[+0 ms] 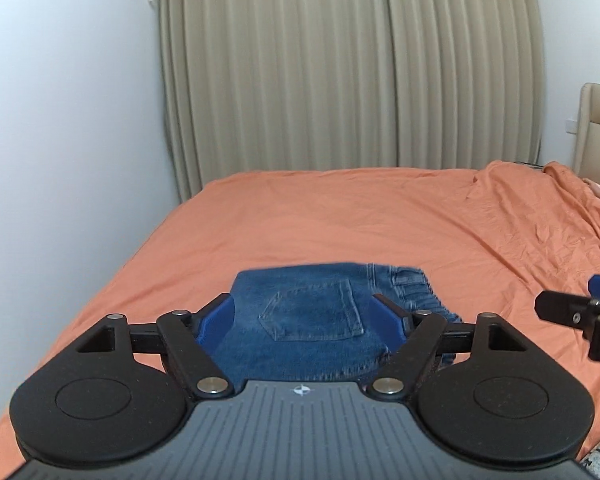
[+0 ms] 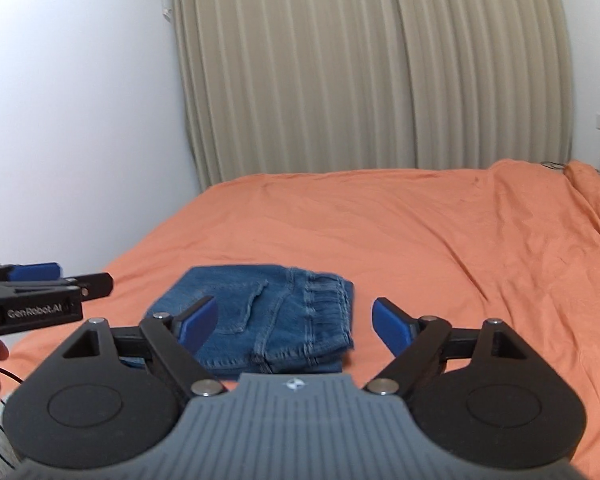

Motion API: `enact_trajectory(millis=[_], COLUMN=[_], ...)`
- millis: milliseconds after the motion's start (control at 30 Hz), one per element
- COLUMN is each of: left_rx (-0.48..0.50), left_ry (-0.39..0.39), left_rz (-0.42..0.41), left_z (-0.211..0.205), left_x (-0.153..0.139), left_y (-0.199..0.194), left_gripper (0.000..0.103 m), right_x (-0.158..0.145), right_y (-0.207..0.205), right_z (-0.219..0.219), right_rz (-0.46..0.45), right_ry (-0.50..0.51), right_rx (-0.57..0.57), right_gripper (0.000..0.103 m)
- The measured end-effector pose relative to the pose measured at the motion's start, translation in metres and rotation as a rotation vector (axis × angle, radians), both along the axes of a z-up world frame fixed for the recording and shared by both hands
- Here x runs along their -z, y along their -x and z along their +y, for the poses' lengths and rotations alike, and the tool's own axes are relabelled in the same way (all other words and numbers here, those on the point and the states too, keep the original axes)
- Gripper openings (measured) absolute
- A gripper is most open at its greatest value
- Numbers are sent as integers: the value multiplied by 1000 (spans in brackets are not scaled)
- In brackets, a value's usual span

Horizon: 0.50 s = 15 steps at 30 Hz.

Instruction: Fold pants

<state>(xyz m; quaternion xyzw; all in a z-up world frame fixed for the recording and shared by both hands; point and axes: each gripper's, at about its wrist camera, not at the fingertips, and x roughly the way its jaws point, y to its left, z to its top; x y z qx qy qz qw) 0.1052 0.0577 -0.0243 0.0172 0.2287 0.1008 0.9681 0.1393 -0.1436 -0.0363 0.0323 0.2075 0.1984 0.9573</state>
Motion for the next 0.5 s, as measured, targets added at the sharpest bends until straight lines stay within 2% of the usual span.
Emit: enact_trajectory(millis=[100,200,400,500], left_rx=[-17,-44,-89,-84], left_ry=[10,17,50,35], left_rz=[25,47,138,170], left_z=[-1,0,8,10], left_x=[15,31,57,67], left_y=[4,9,5,1], left_gripper=[89,89,89,89], right_x=[18,38,65,72], right_y=[2,1,-1,2], right_z=[6,18,45,55], right_rz=[28,56,45,25], right_ry=[1,52,150,183], right_rx=[-9,-11,-41,-63], right_gripper=[81,81,81,81])
